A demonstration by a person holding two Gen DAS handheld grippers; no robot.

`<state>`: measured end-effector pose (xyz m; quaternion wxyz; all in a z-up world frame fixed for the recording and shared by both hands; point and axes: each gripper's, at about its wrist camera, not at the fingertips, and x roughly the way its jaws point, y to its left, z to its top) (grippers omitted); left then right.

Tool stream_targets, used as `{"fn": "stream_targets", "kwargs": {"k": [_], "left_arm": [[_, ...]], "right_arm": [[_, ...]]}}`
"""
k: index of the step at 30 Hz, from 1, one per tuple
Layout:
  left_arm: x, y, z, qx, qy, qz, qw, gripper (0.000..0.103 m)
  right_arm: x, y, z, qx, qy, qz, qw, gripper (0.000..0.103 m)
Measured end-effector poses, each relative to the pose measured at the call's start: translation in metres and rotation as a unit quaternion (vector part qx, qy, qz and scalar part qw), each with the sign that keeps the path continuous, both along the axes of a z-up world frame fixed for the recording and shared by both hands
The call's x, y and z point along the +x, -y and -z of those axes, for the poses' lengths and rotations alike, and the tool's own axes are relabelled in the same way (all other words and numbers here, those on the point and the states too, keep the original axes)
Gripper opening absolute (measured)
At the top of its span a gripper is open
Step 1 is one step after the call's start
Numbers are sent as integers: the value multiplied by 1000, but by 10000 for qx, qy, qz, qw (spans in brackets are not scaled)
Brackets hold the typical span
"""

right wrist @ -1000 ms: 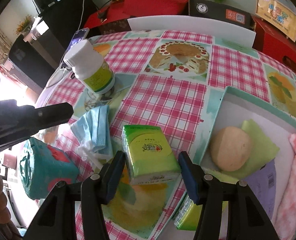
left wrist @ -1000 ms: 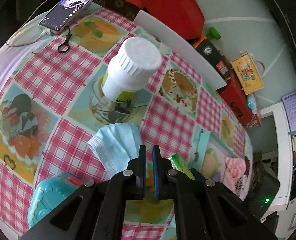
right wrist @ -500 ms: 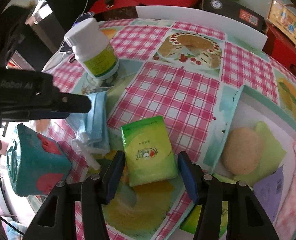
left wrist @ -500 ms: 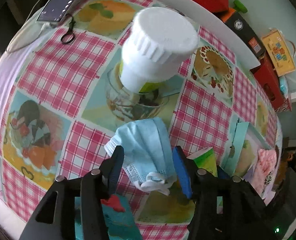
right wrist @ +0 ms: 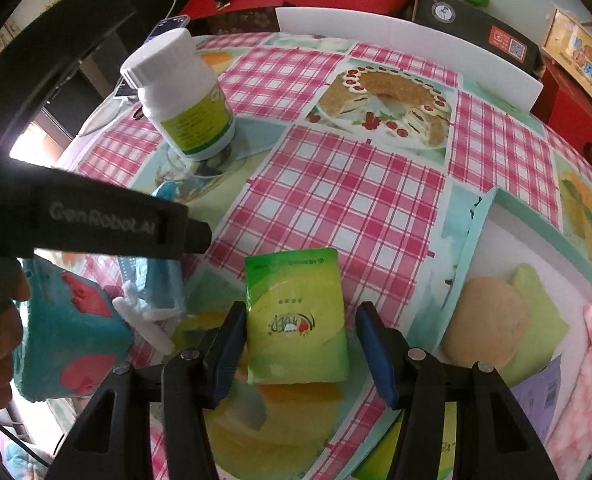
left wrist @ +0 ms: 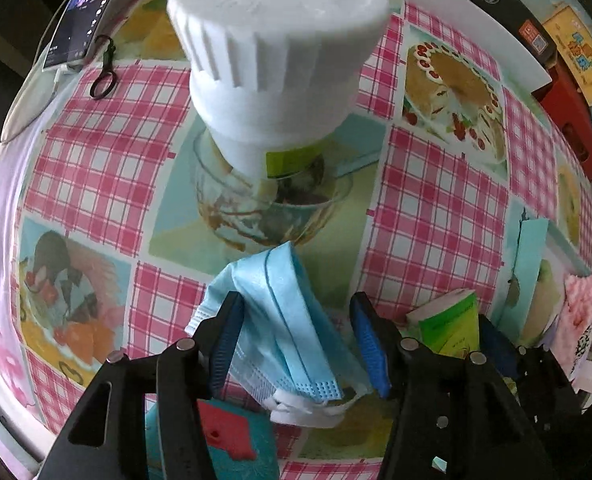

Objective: Organize soft objects
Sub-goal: 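Lift the blue mask with the left tool while the right tool lifts the tissue pack, then carry the mask with the left tool while the right tool carries the tissue pack to the tray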

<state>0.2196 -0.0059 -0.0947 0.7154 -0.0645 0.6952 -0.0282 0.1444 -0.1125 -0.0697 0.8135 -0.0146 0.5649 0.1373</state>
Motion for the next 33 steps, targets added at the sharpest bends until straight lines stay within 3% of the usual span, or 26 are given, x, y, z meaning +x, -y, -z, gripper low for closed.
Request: {"fn": "stream_targets", "kwargs": {"k": [4, 9, 12, 13, 22, 33], "left_arm": [[-1, 7, 2, 102, 65, 82, 9999, 55], [-12, 10, -3, 145, 287, 14, 9995, 21], [-17, 5, -4, -56, 404, -124, 9991, 13], [-20, 4, -3, -126, 474, -156, 9987, 12], [-50, 9, -21, -660, 983, -313, 9925, 11], [-70, -7, -79, -1090, 1711, -374, 9785, 11]], "right_arm": [[2, -2, 2, -75, 33, -6, 10000, 59], [1, -5, 3, -145, 123, -23, 9998, 59], [-1, -5, 4, -153, 192, -20, 9997, 54], [-1, -4, 3, -143, 211, -8, 9997, 49], [-14, 12, -9, 50, 281, 149, 9995, 50], [-27, 30, -55, 199, 838, 439, 9953, 50]]}}
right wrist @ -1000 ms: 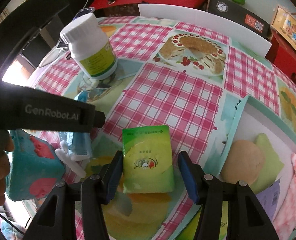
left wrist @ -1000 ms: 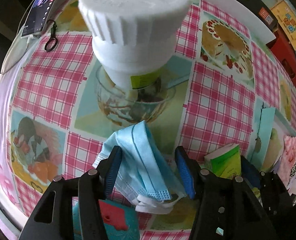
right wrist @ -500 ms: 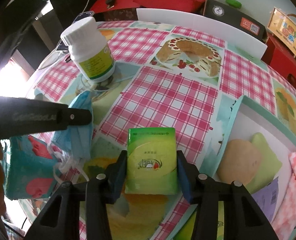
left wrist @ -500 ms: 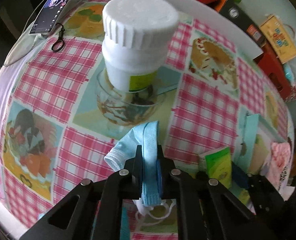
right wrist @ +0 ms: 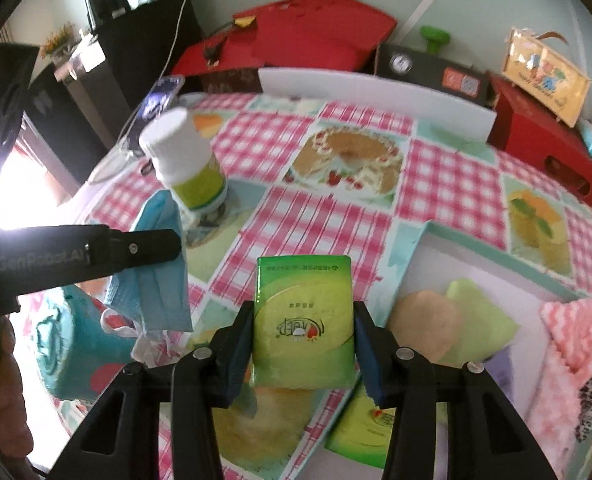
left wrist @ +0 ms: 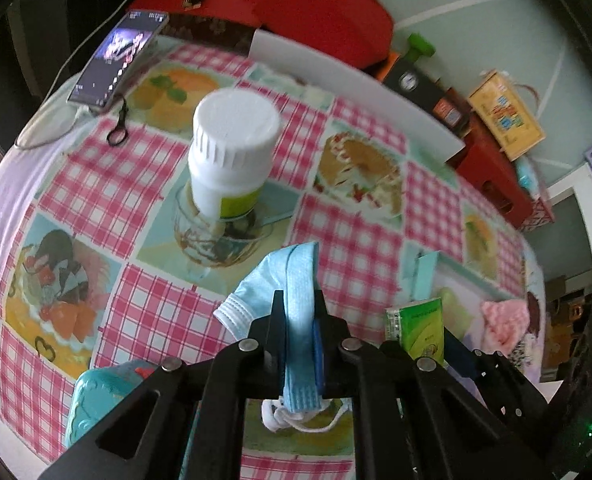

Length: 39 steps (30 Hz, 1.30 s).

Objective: Organize soft objects
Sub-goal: 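Carry the mask with the left tool while the right tool carries the tissue pack to the tray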

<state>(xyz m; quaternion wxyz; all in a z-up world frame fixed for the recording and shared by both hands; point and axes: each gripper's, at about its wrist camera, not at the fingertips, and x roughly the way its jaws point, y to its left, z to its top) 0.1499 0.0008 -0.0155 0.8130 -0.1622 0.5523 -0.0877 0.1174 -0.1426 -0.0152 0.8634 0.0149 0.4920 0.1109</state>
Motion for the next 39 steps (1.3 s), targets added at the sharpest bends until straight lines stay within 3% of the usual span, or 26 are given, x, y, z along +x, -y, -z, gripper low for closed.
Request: {"fn": "stream_targets", "kwargs": {"k": [11, 21, 39], "left_arm": [[-3, 18, -30, -340, 454, 124, 9983, 11], [-5, 63, -39, -487, 612, 503, 9957, 11], [-12, 152, -30, -720, 609, 1353, 9863, 10]], "right_arm": [[-15, 25, -27, -54, 197, 366, 9991, 50], [-22, 73, -24, -50, 165, 979, 9950, 50], [-45, 186, -21, -171, 86, 2407, 9704, 50]]}}
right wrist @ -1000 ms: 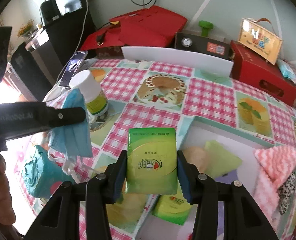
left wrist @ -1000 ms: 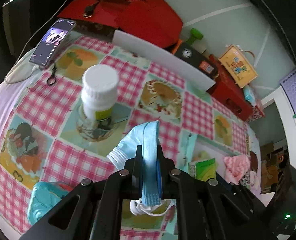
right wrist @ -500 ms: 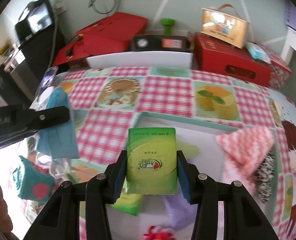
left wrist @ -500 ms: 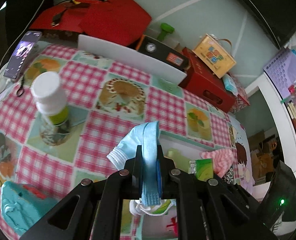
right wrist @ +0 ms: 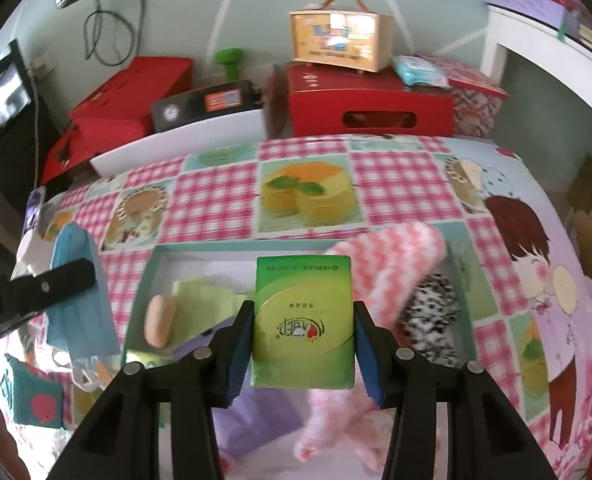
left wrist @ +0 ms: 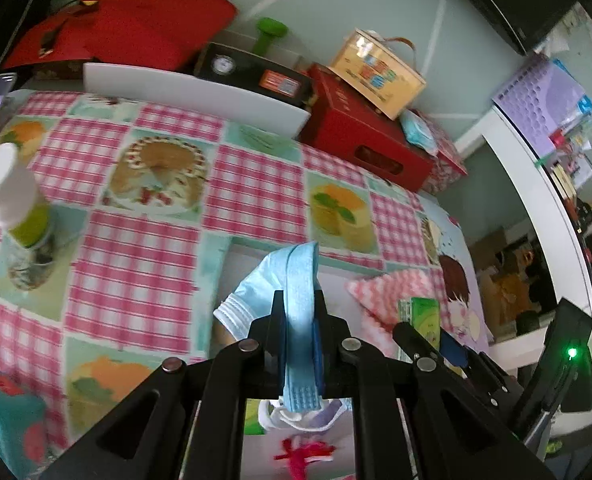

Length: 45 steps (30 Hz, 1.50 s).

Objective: Organize soft objects
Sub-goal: 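Carry the mask with the left tool while the right tool carries the tissue pack to the tray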

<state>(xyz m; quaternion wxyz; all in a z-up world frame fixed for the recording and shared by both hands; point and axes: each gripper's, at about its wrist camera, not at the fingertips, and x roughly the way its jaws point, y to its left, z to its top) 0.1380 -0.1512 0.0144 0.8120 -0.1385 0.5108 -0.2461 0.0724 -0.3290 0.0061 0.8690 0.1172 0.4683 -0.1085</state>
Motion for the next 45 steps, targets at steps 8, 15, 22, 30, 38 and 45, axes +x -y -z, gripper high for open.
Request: {"fn": "stream_targets", "kwargs": {"k": [8, 15, 22, 30, 38, 45], "left_arm": [[-3, 25, 15, -356, -253, 486, 9979, 10], [-4, 35, 26, -469, -372, 676, 9959, 11], [0, 38, 41, -457, -494, 687, 9954, 11], [5, 30, 62, -400, -813, 557, 9943, 11], [1, 30, 69, -196, -1010, 583, 9930, 12], [-2, 29, 61, 11, -977, 596, 9934, 27]], "right_arm": [[-12, 33, 0, -41, -31, 477, 9988, 50], [-11, 33, 4, -73, -88, 444, 9989, 50], [-7, 23, 9, -127, -181, 275, 9994, 50], [3, 9, 19, -104, -319, -29, 9994, 50], [8, 0, 24, -99, -418, -187, 9989, 50], [8, -1, 25, -100, -445, -237, 9987, 50]]}}
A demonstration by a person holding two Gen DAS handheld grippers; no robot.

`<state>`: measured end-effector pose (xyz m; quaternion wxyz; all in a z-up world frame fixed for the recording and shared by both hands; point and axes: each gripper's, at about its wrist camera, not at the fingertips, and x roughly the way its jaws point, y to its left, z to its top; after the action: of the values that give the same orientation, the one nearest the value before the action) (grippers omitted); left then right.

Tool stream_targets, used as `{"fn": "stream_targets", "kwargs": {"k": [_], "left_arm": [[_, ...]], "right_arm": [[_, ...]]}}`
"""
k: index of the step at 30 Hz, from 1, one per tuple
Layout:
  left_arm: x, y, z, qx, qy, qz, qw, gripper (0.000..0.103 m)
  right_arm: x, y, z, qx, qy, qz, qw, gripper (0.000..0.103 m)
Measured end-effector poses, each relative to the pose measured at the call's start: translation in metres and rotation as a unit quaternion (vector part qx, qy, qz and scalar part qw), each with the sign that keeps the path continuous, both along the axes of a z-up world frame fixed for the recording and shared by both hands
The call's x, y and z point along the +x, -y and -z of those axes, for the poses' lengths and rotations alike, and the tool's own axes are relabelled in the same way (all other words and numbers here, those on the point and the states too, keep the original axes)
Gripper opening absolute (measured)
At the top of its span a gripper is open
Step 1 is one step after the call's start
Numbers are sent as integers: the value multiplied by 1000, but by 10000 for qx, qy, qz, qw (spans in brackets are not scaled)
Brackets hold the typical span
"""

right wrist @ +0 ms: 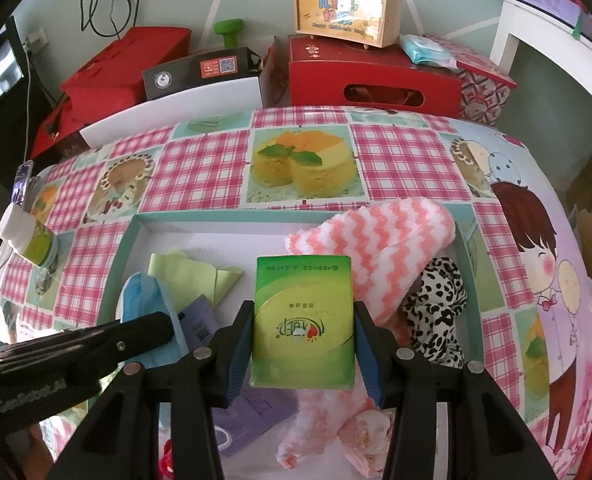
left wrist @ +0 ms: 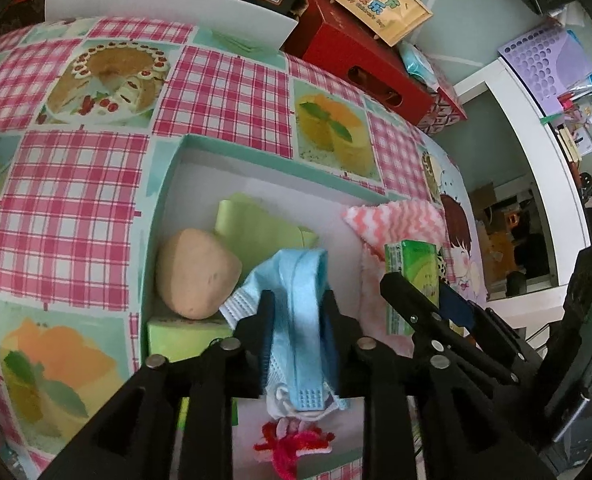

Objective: Organize soft objects
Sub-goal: 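Carry the mask with the left tool while the right tool carries the tissue pack to the tray, then open the left tool to drop the mask while the right tool releases the tissue pack into the tray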

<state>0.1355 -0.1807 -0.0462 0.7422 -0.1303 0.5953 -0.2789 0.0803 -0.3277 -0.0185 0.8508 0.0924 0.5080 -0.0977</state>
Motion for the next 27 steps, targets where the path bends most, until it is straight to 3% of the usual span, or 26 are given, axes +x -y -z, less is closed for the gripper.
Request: {"fn": "stream_targets", "kwargs": {"k": [6, 14, 17, 27], "left_arm": [[-3, -5, -14, 125, 228, -29, 9997, 41], [0, -12, -16, 227, 236, -130, 9994, 44], [-1, -15, -20, 222, 286, -177, 9992, 63], [5, -26, -23, 442, 434, -440, 9971, 71]], "right_arm": [[0, 0, -2, -12, 33, -29, 10000, 57], [0, 0, -4, -45, 44, -21, 10000, 60], [0, 1, -4, -59, 43, 9, 10000, 65], [-2, 6, -6, -113, 44, 199, 9997, 71]]}}
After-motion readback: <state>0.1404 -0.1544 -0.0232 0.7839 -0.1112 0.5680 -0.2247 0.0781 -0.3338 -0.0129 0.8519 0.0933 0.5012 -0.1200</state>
